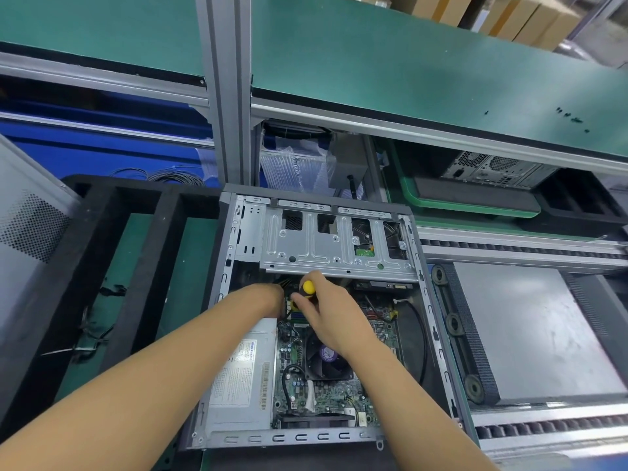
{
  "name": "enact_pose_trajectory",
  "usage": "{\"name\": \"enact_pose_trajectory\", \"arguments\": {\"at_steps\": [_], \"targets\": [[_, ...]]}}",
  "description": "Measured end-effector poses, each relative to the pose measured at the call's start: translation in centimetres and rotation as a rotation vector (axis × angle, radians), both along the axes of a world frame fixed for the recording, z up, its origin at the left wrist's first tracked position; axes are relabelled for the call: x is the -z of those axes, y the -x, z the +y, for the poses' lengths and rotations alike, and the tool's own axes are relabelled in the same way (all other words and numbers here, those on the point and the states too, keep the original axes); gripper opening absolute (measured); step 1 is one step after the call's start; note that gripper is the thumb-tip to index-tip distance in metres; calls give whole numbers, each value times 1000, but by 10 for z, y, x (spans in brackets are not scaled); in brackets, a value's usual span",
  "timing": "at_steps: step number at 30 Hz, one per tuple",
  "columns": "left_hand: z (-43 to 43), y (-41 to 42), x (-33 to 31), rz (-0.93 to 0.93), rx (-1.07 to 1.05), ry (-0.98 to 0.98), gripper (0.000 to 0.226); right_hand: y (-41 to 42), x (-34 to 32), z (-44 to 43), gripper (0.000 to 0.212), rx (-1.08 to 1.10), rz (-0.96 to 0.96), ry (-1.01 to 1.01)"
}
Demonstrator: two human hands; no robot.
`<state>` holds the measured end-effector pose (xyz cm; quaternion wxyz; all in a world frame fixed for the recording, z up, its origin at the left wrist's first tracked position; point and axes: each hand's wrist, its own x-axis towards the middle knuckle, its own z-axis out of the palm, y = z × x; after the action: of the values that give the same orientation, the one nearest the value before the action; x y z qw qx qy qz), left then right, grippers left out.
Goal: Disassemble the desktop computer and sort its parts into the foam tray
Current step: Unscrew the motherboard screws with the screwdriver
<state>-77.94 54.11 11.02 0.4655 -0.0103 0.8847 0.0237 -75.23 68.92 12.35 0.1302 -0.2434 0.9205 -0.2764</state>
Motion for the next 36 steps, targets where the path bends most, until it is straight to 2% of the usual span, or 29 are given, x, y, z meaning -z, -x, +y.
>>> {"name": "enact_pose_trajectory", "arguments": {"at_steps": [36], "targets": [[-2, -3, -1, 29, -23, -60, 31, -8, -4, -5, 19, -10, 20, -30]]}}
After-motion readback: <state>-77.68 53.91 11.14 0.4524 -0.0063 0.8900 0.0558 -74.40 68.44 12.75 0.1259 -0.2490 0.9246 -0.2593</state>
